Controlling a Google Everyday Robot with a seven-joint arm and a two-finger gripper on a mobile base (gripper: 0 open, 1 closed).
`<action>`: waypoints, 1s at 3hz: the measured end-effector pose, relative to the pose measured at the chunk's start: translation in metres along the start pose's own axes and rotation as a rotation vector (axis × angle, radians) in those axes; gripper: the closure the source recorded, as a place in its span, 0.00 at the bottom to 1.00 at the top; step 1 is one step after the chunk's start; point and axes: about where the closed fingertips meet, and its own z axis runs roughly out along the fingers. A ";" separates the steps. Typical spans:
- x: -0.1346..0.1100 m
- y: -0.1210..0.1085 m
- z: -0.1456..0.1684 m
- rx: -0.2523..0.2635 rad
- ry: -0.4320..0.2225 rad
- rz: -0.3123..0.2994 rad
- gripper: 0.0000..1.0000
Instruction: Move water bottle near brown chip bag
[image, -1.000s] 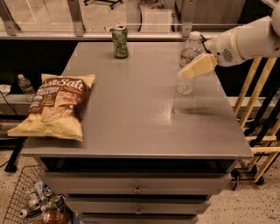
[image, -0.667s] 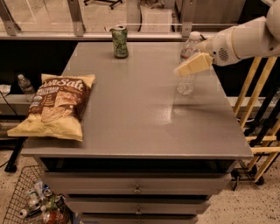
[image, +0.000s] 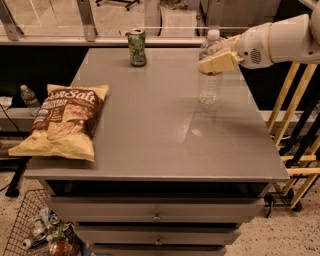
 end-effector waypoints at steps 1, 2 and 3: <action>-0.019 0.006 0.004 -0.047 -0.079 -0.036 0.87; -0.019 0.007 0.006 -0.051 -0.079 -0.037 1.00; -0.019 0.007 0.006 -0.051 -0.079 -0.037 1.00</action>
Offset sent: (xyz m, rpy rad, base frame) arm 0.0000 0.0126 0.0125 0.0492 -0.0414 0.0611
